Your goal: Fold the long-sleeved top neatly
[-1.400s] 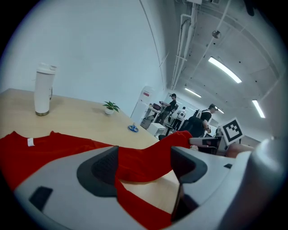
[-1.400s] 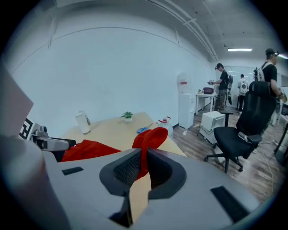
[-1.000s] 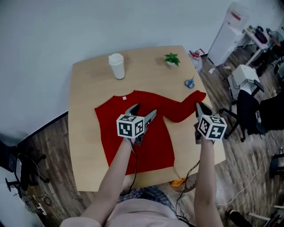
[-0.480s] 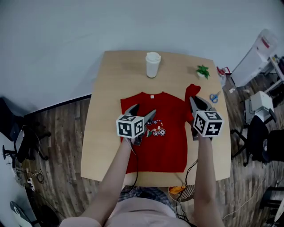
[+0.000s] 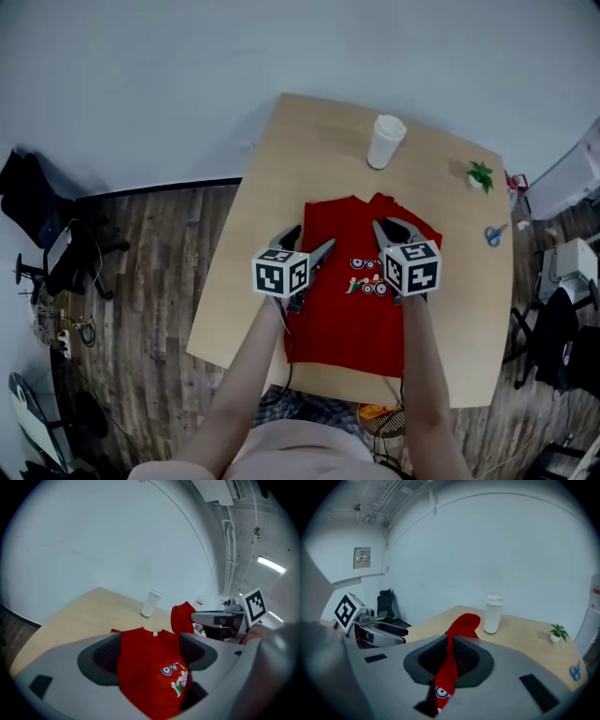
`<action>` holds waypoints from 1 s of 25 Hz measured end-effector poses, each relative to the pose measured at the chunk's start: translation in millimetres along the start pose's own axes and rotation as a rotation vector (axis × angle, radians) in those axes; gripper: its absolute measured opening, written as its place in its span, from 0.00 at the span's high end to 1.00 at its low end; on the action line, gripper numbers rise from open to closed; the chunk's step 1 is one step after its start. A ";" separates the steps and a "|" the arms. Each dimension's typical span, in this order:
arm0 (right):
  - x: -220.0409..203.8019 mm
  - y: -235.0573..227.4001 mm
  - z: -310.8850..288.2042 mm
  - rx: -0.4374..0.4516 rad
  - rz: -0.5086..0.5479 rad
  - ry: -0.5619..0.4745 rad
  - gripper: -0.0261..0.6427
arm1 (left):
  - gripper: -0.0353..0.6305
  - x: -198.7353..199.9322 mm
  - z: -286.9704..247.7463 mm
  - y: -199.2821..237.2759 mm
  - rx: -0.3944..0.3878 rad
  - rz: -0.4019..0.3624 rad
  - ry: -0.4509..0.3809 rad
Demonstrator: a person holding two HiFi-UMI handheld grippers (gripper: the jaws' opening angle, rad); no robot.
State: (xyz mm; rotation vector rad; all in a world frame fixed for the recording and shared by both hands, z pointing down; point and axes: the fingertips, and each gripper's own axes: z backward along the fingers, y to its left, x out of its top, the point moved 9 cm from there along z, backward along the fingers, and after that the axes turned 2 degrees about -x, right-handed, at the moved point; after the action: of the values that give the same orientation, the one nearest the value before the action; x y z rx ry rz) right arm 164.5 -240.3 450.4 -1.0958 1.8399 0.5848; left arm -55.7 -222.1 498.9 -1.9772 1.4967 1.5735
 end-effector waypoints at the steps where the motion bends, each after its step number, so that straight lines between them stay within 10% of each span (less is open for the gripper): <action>1: -3.5 7.3 -10.4 0.018 0.013 0.014 0.90 | 0.39 -1.5 3.3 4.4 0.010 0.005 -0.001; 17: -67.9 76.2 -135.7 0.107 0.093 0.280 0.88 | 0.39 -22.0 46.3 59.4 0.099 0.076 -0.002; 25: -64.9 106.5 -153.6 0.234 0.013 0.266 0.69 | 0.39 -23.5 64.3 72.9 0.134 0.088 -0.014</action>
State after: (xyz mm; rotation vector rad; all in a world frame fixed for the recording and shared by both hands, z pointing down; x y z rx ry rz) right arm 16.7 -272.5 578.0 -1.0412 2.0844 0.2293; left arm -150.5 -199.1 521.1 -1.8476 1.6580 1.4743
